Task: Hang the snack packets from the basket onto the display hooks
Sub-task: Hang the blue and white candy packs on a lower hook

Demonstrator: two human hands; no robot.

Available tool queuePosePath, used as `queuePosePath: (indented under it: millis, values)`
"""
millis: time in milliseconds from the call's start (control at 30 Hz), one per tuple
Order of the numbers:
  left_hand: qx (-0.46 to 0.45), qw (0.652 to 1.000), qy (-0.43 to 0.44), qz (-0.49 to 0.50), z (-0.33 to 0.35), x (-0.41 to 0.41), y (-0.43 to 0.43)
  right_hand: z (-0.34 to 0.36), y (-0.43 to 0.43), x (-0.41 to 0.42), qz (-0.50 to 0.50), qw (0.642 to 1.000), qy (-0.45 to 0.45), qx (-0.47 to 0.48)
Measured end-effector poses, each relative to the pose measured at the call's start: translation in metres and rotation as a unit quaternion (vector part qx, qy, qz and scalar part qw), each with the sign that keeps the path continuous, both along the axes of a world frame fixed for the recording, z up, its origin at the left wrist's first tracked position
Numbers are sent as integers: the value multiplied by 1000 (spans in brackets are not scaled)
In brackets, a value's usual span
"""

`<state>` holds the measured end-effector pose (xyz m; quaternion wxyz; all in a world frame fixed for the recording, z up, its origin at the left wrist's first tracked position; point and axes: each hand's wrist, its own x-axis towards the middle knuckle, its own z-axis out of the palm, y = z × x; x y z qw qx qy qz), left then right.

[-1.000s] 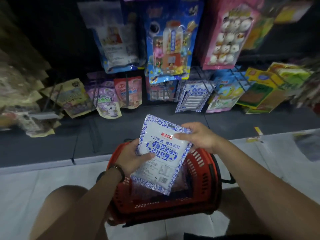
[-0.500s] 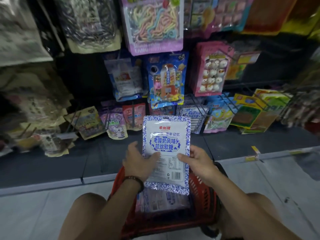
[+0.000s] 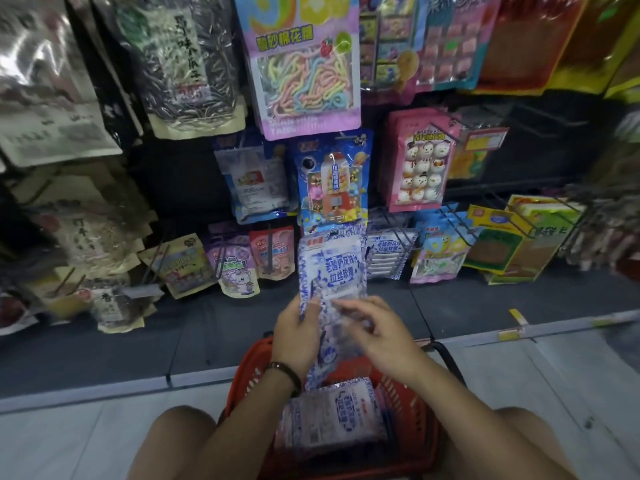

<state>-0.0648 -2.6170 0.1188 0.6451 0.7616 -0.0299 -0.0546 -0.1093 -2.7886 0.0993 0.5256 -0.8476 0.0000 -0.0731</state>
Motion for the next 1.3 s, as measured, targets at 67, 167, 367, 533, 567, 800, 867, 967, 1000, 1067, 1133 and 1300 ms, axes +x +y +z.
queuePosePath:
  millis: [67,167,367,533,567,800,867,967,1000,1067,1133,1300]
  values:
    - [-20,999,25,-10,0,5,5,-4,-19,9,-98,995,-4,1]
    - [-25,997,46,-59,3,16,12,-4,-41,20,-136,984,51,101]
    - [-19,995,26,-94,1,43,-2,-33,-65,44,-140,978,47,151]
    - [90,991,-24,-94,-6,72,-28,-22,-71,51,-160,976,42,141]
    - [108,989,-23,-97,-8,78,-36,-24,-75,54,-173,976,30,129]
    - [128,986,37,-101,-43,123,-100,-65,-133,87,-249,962,7,112]
    - [140,984,31,-104,-61,132,-114,-83,-148,94,-260,957,-5,128]
    - [168,973,16,-159,-74,130,-116,-89,-146,95,-261,948,2,183]
    - [169,970,23,-176,-81,134,-123,-95,-151,100,-264,943,16,202]
    - [152,969,49,-189,-95,143,-142,-116,-166,113,-279,930,29,237]
    - [129,973,69,-177,-107,153,-161,-128,-176,123,-321,909,34,263]
    - [-9,975,189,-114,-134,166,-197,-132,-197,142,-396,878,49,262]
